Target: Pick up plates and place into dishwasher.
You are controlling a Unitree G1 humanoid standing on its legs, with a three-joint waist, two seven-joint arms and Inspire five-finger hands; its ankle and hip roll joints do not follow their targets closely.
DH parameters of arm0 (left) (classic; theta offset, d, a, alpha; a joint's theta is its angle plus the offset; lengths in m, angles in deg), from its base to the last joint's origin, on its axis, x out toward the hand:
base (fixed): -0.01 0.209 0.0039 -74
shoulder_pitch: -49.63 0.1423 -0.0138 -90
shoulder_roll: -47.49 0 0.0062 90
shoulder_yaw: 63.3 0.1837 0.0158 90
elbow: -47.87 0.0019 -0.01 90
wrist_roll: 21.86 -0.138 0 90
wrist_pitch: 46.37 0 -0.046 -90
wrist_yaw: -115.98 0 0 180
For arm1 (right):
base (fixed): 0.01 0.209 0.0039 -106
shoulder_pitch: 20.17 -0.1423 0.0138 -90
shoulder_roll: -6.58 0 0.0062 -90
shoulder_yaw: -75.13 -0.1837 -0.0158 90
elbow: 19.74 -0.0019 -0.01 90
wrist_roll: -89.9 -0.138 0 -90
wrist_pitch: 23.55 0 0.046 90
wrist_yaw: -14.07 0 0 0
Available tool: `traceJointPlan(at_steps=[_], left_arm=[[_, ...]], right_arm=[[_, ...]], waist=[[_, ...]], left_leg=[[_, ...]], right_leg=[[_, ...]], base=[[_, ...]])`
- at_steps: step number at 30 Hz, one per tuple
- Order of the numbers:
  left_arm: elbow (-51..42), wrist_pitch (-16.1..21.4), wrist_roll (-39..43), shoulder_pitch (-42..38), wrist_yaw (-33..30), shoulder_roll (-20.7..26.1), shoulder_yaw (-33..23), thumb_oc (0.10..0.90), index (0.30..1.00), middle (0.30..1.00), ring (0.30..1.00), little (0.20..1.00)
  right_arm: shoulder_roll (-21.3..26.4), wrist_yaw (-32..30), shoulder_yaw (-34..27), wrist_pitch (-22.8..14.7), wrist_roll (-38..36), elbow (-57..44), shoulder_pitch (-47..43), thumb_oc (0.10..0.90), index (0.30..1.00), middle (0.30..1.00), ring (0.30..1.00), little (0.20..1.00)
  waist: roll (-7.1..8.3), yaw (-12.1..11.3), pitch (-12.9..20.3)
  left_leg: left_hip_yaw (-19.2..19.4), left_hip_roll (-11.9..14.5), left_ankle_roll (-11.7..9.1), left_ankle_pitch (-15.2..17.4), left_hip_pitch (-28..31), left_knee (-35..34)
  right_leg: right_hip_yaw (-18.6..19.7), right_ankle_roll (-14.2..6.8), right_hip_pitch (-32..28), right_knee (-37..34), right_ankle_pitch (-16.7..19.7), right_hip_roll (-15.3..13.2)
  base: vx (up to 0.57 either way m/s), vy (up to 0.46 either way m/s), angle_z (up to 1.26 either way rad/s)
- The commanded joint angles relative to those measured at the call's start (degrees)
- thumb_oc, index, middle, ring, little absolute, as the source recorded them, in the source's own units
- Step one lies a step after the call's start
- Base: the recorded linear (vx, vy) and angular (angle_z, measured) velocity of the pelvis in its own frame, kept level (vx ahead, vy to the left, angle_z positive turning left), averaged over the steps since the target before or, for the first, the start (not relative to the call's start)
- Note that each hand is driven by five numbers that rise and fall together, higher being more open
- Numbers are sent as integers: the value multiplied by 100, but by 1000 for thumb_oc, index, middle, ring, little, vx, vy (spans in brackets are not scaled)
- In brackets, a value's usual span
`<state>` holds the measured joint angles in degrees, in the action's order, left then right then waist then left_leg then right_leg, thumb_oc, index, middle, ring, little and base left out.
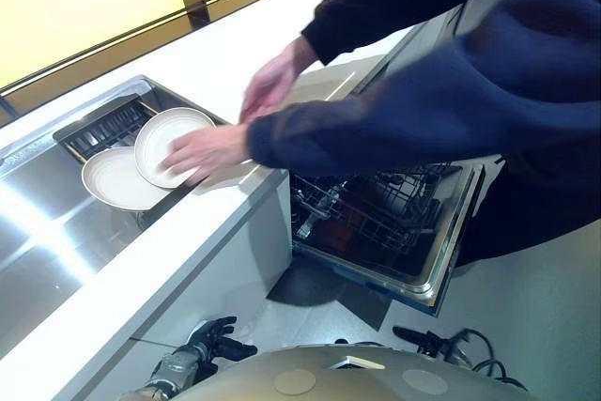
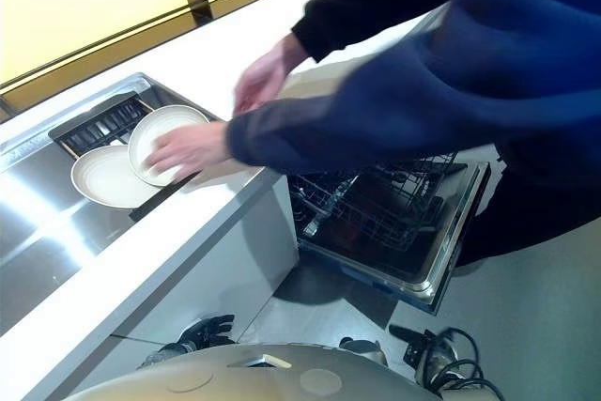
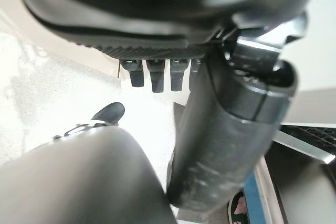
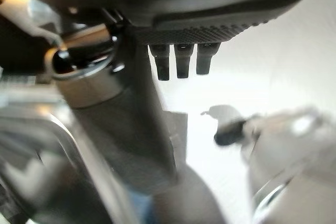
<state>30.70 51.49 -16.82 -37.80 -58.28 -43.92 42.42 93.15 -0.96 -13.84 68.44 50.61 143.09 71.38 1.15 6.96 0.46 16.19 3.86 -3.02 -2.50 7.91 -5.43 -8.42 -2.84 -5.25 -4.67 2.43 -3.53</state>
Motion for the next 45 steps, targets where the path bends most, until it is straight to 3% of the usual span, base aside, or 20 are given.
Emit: traceJointPlan(at_steps=[1, 4, 6, 8, 10, 12, 14, 16, 22, 24, 26, 29, 30, 32, 35, 37, 38, 41, 43, 45], left_arm=[[68, 190, 131, -249, 32, 76, -169, 800, 900, 900, 900, 900], [111, 212, 73, -261, 38, 64, -223, 800, 900, 900, 900, 900], [45, 196, 75, -244, 78, 113, -207, 800, 900, 900, 900, 900], [69, 189, 152, -280, 36, 47, -160, 800, 900, 900, 900, 900], [16, 159, 104, -284, 63, 98, -121, 800, 900, 900, 900, 900], [98, 208, 146, -307, 38, 46, -131, 800, 900, 900, 900, 900], [78, 195, 71, -299, 55, 100, -113, 800, 900, 900, 900, 900], [92, 132, 180, -347, 31, 71, -96, 800, 900, 900, 900, 900], [52, 62, 169, -350, -1, 80, -34, 800, 900, 900, 900, 900], [115, 133, 213, -331, -3, 45, -86, 800, 900, 900, 900, 900], [36, 115, 58, -303, 19, 107, -67, 800, 900, 900, 900, 900], [81, 199, 76, -266, 22, 93, -103, 800, 900, 900, 900, 900], [21, 174, -84, -248, 19, 130, -92, 800, 900, 900, 900, 900], [98, 219, -49, -267, 35, 102, -125, 800, 900, 900, 900, 900], [94, 215, -114, -282, 60, 169, -46, 800, 900, 900, 900, 900], [97, 185, -92, -302, 89, 169, -77, 800, 900, 900, 900, 900], [-22, 50, -135, -329, 83, 199, 60, 800, 900, 900, 900, 900], [-9, -2, -88, -383, 111, 174, 70, 800, 900, 900, 900, 900], [21, 26, -140, -388, 79, 175, 85, 800, 900, 900, 900, 900], [13, -70, -73, -461, 117, 174, 89, 800, 900, 900, 900, 900]], right_arm=[[259, 92, 165, -344, -343, 111, -456, 800, 900, 900, 900, 900], [284, -713, 239, -121, 3320, 166, -453, 800, 900, 900, 900, 900], [304, 301, 172, 109, -1062, 66, -496, 800, 900, 900, 900, 900], [352, -394, 502, 43, 2810, 212, -542, 800, 900, 900, 900, 900], [364, 341, 345, 212, -1349, 125, -583, 800, 900, 900, 900, 900], [393, -198, 377, 166, 2530, 285, -611, 800, 900, 900, 900, 900], [388, 549, 118, 145, -1378, 276, -580, 800, 900, 900, 900, 900], [398, -435, 347, -18, 2439, 265, -545, 800, 900, 900, 900, 900], [380, 457, 21, -114, -1460, 262, -520, 800, 900, 900, 900, 900], [342, -136, -77, 150, 2144, 335, -529, 800, 900, 900, 900, 900], [391, 404, 274, 20, -1630, 90, -549, 800, 900, 900, 900, 900], [420, -324, 119, 280, 2554, 254, -538, 800, 900, 900, 900, 900], [504, 479, 220, 177, -1628, 188, -536, 800, 900, 900, 900, 900], [502, -116, 82, 583, 2167, 254, -587, 800, 900, 900, 900, 900], [560, 273, 97, 812, -1138, 262, -668, 800, 900, 900, 900, 900], [602, -23, 179, 1004, 2827, 327, -672, 800, 900, 900, 900, 900], [723, 180, 435, 607, -1421, 313, -740, 800, 900, 900, 900, 900], [727, 35, 398, 934, 1969, 375, -832, 800, 900, 900, 900, 900], [655, 647, 167, 930, -1991, 390, -875, 800, 900, 900, 900, 900], [673, 38, 380, 1058, 2107, 439, -866, 800, 900, 900, 900, 900]], waist=[[-222, 69, -136], [-211, 90, -146], [-210, 76, -164], [-220, 65, -184], [-213, 44, -223], [-210, 44, -227], [-196, 41, -237], [-207, 61, -218], [-220, 66, -234], [-230, 74, -233], [-206, 18, -241], [-197, 13, -220], [-178, -39, -184], [-164, -44, -189], [-167, -71, -182], [-146, -100, -182], [-158, -153, -163], [-135, -189, -130], [-138, -183, -138], [-116, -174, -110]], left_leg=[[-242, -342, 343, 359, -183, 108], [-231, -327, 328, 374, -165, 107], [-274, -344, 321, 347, -180, 111], [-271, -340, 326, 364, -168, 121], [-295, -347, 326, 345, -145, 130], [-287, -337, 320, 361, -127, 136], [-272, -333, 309, 344, -104, 147], [-262, -324, 309, 346, -115, 145], [-274, -321, 310, 327, -123, 149], [-237, -309, 298, 347, -119, 161], [-279, -324, 315, 334, -148, 155], [-238, -305, 296, 348, -158, 148], [-251, -302, 306, 323, -209, 134], [-261, -304, 285, 337, -187, 142], [-306, -292, 290, 312, -220, 154], [-300, -306, 291, 358, -193, 148], [-378, -311, 306, 350, -228, 157], [-399, -332, 304, 362, -241, 146], [-364, -305, 283, 342, -216, 135], [-418, -343, 280, 356, -223, 118]], right_leg=[[-398, -335, 239, 634, -355, 105], [-375, -341, 217, 626, -372, 126], [-387, -345, 248, 648, -341, 133], [-365, -323, 228, 668, -374, 137], [-400, -329, 206, 680, -357, 120], [-389, -315, 180, 676, -371, 134], [-415, -320, 175, 689, -346, 140], [-395, -310, 177, 692, -368, 137], [-446, -329, 191, 720, -353, 113], [-449, -323, 182, 723, -380, 115], [-482, -327, 210, 740, -363, 95], [-447, -313, 219, 719, -369, 106], [-481, -325, 270, 725, -331, 101], [-453, -307, 211, 662, -345, 115], [-469, -302, 282, 743, -335, 125], [-420, -300, 237, 681, -356, 125], [-418, -307, 270, 748, -366, 134], [-351, -292, 254, 650, -340, 150], [-379, -298, 240, 659, -340, 169], [-296, -306, 220, 574, -323, 180]], base=[[0, 0, 0], [0, 0, 0], [0, 0, 0], [0, 0, 0], [0, 0, 0], [0, 0, 0], [17, -10, -1], [15, -5, -1], [-1, -2, -1], [0, 0, 0], [0, 0, 0], [1, -14, 0], [15, -48, 0], [10, -19, 2], [10, -5, 2], [15, -7, 3], [0, 0, 0], [10, -1, 4], [27, -13, 7], [14, 6, 7]])
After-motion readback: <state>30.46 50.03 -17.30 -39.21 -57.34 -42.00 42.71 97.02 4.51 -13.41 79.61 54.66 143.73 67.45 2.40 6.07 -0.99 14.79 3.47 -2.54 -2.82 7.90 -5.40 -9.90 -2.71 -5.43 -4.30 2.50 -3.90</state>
